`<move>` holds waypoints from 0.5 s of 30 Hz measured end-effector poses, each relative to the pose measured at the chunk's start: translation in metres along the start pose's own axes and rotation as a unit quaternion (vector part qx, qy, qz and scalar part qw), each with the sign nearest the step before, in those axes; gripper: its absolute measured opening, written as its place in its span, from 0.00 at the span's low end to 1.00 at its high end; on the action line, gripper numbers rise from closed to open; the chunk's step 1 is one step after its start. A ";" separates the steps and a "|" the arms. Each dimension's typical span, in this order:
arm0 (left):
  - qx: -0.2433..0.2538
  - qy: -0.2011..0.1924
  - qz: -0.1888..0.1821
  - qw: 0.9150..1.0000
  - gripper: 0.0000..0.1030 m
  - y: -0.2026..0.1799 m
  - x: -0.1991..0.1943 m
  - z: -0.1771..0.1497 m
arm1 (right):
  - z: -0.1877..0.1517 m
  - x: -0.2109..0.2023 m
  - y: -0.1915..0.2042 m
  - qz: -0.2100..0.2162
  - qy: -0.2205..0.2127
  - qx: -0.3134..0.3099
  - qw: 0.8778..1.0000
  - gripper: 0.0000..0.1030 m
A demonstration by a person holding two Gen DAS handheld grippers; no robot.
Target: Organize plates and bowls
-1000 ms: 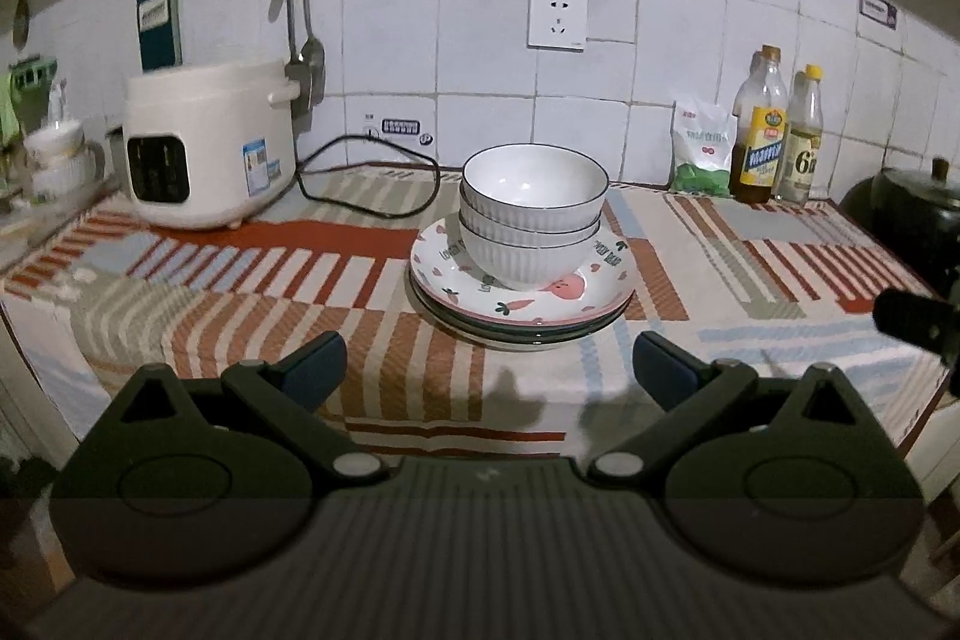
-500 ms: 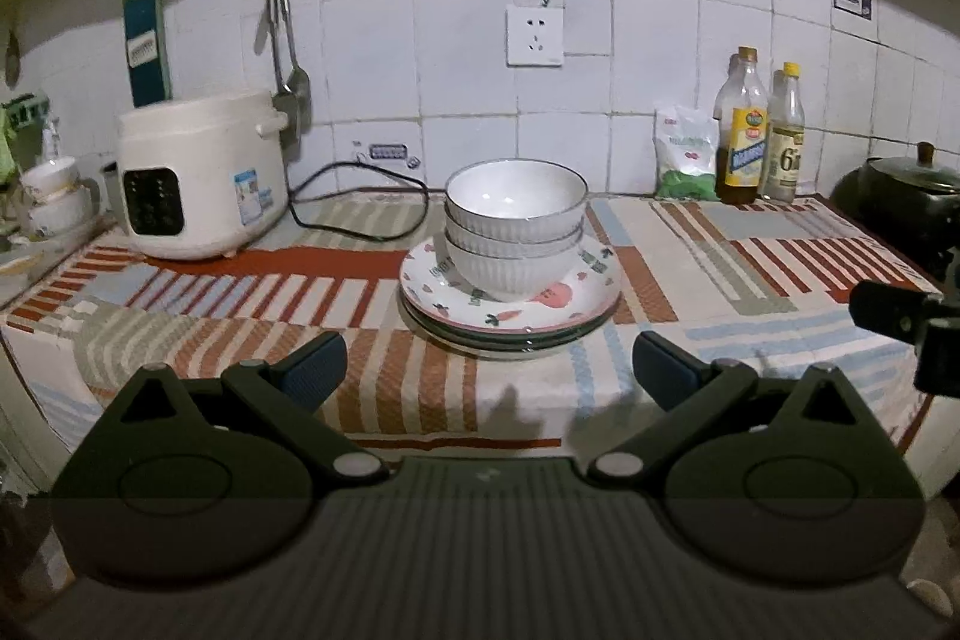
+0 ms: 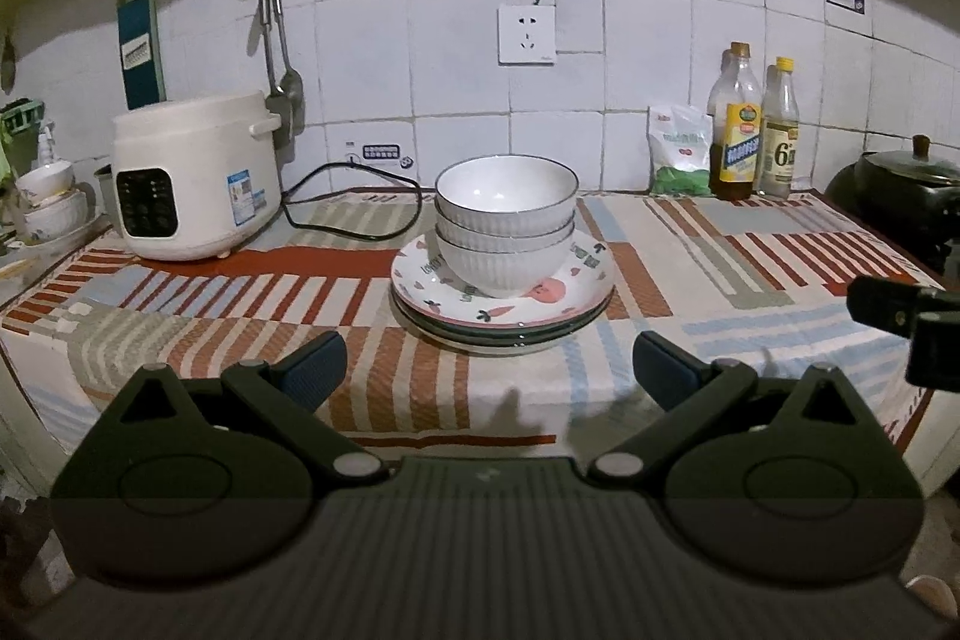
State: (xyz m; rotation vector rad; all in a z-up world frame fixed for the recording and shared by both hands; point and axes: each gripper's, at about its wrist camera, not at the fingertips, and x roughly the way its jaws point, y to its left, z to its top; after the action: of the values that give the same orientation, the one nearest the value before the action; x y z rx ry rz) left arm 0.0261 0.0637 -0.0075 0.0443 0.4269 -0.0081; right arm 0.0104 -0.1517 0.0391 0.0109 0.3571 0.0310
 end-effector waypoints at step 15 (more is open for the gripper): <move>0.007 -0.017 0.000 1.000 1.00 -0.002 -0.006 -0.002 | -0.003 -0.005 -0.002 -0.010 -0.007 -0.003 1.000 1.00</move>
State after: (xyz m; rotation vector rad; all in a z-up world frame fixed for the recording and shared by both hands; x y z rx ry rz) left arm 0.0199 0.0613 -0.0069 0.0577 0.3919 -0.0125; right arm 0.0044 -0.1535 0.0376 0.0011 0.3422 0.0122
